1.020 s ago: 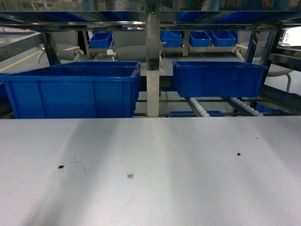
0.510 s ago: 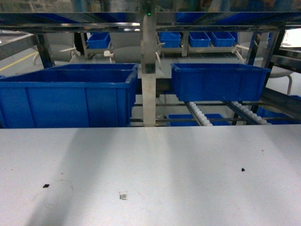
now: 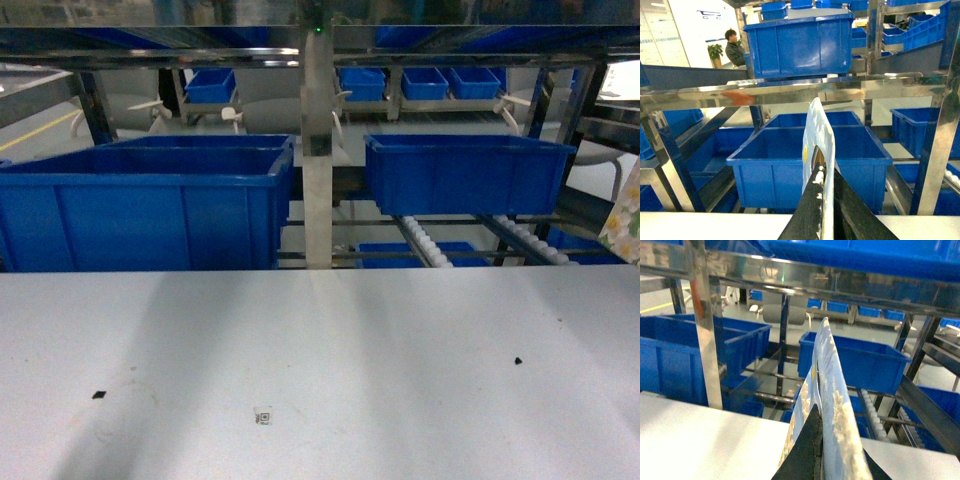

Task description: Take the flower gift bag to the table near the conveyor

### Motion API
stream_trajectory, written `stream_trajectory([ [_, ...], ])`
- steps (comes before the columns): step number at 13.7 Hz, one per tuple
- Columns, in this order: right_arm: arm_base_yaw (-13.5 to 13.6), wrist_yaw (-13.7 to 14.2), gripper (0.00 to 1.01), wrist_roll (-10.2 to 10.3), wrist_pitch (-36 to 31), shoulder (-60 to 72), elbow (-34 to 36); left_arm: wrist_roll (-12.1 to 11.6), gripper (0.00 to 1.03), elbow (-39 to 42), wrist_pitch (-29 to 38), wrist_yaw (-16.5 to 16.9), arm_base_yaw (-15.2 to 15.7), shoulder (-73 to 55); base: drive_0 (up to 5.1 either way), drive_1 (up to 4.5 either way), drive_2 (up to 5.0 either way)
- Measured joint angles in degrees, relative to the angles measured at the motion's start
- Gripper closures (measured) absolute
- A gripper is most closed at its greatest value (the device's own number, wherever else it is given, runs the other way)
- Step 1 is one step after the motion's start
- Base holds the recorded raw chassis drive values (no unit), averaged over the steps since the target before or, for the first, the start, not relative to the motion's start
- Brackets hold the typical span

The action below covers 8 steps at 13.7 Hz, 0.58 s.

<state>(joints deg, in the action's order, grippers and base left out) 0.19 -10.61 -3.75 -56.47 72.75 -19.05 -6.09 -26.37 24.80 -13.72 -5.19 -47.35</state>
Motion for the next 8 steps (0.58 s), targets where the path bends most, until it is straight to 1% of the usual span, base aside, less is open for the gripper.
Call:
stream_trajectory([
  [2,-2.2,-1.9,0.99,-0.5,-3.4,6.4,-0.3,0.0,1.01,0.0,0.0,0.0,0.0,0.0,0.0,0.0,0.0],
  [4,-5.4,-3.8,0.99,-0.3,-6.1,11.3,-1.0,0.0,1.01,0.0,0.0,0.0,0.0,0.0,0.0,0.0,0.0],
  [5,-6.6,-4.5,0.99,-0.3,-7.8,13.7,-1.4,0.0,1.01,0.0,0.0,0.0,0.0,0.0,0.0,0.0,0.0],
  [6,-7.6,-5.6,0.99,-0.3,-10.3,16.4,-2.2,0.0,1.01,0.0,0.0,0.0,0.0,0.0,0.0,0.0,0.0],
  [8,-8.2,-7.2,0.99,-0.3,-13.0,20.6,-3.1,0.0,1.01,0.0,0.0,0.0,0.0,0.0,0.0,0.0,0.0],
])
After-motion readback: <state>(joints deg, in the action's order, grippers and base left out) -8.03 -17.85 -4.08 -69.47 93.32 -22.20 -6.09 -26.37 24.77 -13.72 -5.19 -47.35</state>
